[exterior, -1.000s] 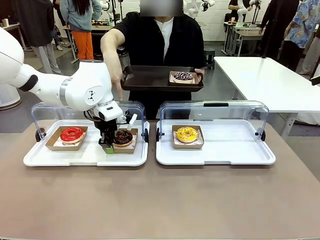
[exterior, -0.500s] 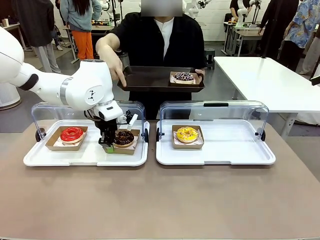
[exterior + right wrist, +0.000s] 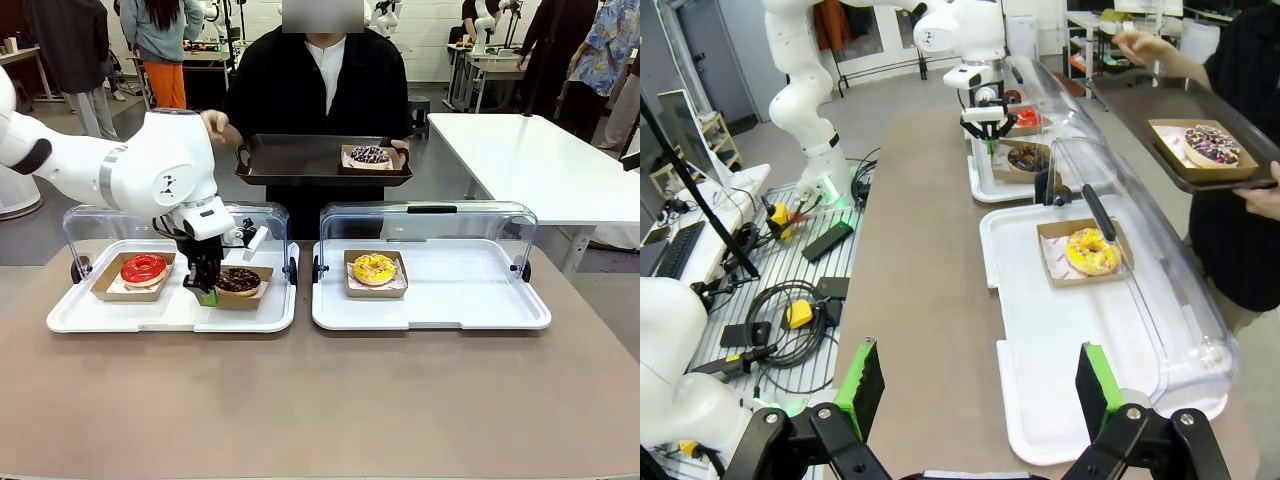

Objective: Provide the desired donut to the person.
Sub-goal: Pick up and lift the Paper togo box containing the Donut pointed at by the person.

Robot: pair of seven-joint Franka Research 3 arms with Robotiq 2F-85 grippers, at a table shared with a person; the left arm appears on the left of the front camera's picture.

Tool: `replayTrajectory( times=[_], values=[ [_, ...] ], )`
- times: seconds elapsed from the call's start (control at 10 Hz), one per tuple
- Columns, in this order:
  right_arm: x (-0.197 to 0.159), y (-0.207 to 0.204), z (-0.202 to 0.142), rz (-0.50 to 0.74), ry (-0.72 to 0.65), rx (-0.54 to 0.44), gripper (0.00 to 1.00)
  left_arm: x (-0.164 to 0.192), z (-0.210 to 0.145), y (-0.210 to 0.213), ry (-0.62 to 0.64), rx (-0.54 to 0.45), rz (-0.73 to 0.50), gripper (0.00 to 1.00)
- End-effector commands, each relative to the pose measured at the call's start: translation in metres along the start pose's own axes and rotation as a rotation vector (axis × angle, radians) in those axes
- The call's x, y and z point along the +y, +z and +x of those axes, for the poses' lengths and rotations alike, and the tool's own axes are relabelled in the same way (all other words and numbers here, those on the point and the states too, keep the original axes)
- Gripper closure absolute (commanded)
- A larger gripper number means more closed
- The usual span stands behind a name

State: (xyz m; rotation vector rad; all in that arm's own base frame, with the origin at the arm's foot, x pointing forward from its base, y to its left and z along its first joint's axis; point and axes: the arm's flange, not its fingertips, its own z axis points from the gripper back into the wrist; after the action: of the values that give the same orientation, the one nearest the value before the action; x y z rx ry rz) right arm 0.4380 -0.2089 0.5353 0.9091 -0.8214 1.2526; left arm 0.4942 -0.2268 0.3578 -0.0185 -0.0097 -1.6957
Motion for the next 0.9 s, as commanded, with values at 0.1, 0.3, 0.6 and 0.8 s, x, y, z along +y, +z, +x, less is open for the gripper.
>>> replayTrajectory(
  times=[0.1, 0.3, 0.6, 0.8],
  values=[
    [0.000, -0.002, 0.000, -0.010, 0.000, -0.010, 0.00, -0.036, -0.015, 0.022, -0.012, -0.044, 0.012, 1.00],
    [0.000, -0.002, 0.000, -0.010, 0.000, -0.010, 0.00, -0.056, -0.018, 0.039, -0.018, -0.061, 0.031, 1.00],
    [0.000, -0.002, 0.000, -0.010, 0.000, -0.010, 0.00, -0.086, -0.018, 0.073, 0.008, -0.048, 0.036, 1.00],
    [0.000, -0.002, 0.000, -0.010, 0.000, -0.010, 0.00, -0.111, -0.014, 0.109, 0.087, -0.053, -0.026, 1.00]
  ],
)
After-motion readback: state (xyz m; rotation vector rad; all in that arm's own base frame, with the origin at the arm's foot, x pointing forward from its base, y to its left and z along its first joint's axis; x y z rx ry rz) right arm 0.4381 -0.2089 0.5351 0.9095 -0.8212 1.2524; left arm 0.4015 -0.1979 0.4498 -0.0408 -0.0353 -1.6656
